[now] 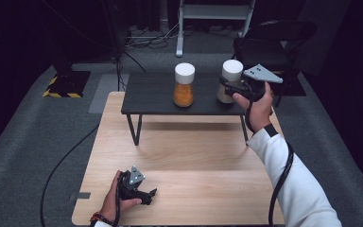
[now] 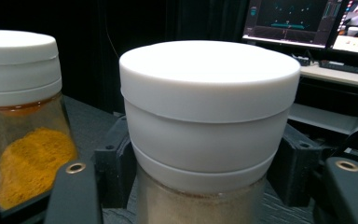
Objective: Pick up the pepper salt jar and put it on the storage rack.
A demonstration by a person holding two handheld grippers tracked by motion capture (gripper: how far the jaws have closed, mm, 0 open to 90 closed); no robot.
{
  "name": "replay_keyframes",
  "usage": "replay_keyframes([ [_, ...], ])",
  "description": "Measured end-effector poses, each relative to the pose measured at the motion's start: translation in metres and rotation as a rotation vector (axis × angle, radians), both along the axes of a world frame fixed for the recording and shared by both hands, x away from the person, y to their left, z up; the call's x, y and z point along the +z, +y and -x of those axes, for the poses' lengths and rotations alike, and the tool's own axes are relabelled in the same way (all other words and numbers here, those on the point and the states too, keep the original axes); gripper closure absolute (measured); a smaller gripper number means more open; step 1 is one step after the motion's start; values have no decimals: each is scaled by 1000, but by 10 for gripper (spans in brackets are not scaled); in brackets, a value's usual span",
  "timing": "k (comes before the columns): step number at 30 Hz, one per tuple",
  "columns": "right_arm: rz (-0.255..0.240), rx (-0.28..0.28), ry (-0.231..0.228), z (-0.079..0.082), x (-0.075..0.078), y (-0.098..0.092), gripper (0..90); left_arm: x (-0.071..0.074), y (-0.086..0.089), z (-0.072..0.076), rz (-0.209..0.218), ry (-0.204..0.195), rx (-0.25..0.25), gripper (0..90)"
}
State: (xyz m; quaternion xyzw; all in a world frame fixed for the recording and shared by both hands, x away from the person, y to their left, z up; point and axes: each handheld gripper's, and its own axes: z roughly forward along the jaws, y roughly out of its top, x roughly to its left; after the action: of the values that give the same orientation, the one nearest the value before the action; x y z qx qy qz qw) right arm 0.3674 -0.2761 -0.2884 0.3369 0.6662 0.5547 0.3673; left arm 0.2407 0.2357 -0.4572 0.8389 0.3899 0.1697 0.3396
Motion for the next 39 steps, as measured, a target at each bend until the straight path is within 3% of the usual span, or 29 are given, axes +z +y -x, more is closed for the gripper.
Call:
replay_keyframes([
  [13, -13, 6, 21, -5, -7, 3, 344, 0, 0, 0, 0, 0, 0, 3],
  [18, -49, 10, 32, -7, -10, -3, 343, 0, 0, 0, 0, 0, 0, 3],
  [23, -43, 8, 41, -7, -9, -3, 337, 0, 0, 0, 0, 0, 0, 3],
  [26, -50, -4, 47, -6, -9, -1, 272, 0, 0, 0, 0, 0, 0, 3],
  [35, 32, -35, 22, 3, -4, 2, 79, 0, 0, 0, 0, 0, -1, 3],
  [39, 74, -24, 19, 9, 0, -3, 49, 0, 0, 0, 0, 0, -1, 3],
])
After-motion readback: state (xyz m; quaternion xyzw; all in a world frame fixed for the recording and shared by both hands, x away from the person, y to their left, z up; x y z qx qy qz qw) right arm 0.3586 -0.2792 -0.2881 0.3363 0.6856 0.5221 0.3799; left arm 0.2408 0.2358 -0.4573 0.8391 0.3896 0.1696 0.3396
